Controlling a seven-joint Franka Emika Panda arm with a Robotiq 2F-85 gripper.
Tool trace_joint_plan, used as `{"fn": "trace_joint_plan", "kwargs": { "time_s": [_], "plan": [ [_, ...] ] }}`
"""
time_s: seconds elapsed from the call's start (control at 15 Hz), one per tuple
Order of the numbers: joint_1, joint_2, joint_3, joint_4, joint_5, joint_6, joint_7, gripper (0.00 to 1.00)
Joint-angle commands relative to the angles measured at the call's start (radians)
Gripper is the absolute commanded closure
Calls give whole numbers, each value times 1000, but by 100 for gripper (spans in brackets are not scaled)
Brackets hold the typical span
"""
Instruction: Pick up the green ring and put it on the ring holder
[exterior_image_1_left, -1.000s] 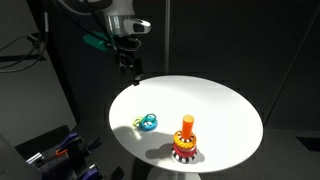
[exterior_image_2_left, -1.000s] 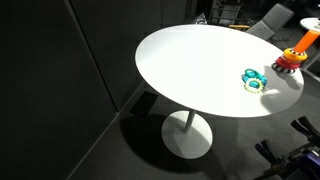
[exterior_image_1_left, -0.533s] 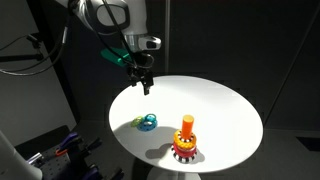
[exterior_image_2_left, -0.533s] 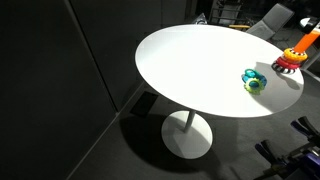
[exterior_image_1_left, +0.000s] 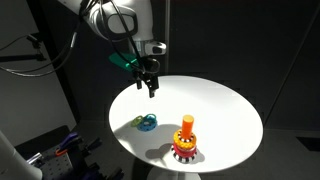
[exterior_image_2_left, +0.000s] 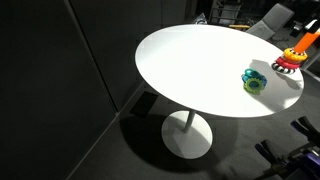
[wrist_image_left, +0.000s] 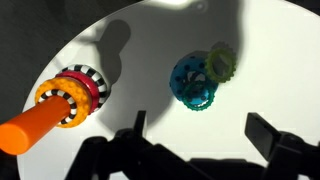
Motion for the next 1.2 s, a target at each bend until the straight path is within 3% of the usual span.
{"fn": "trace_joint_plan", "kwargs": {
  "time_s": [0.0,0.53,1.13],
  "plan": [
    [-1,0,1,2,0,-2,0,0],
    [3,70,7,11,-7,31,13,0],
    [13,236,23,16,-30,246,34,0]
  ]
}}
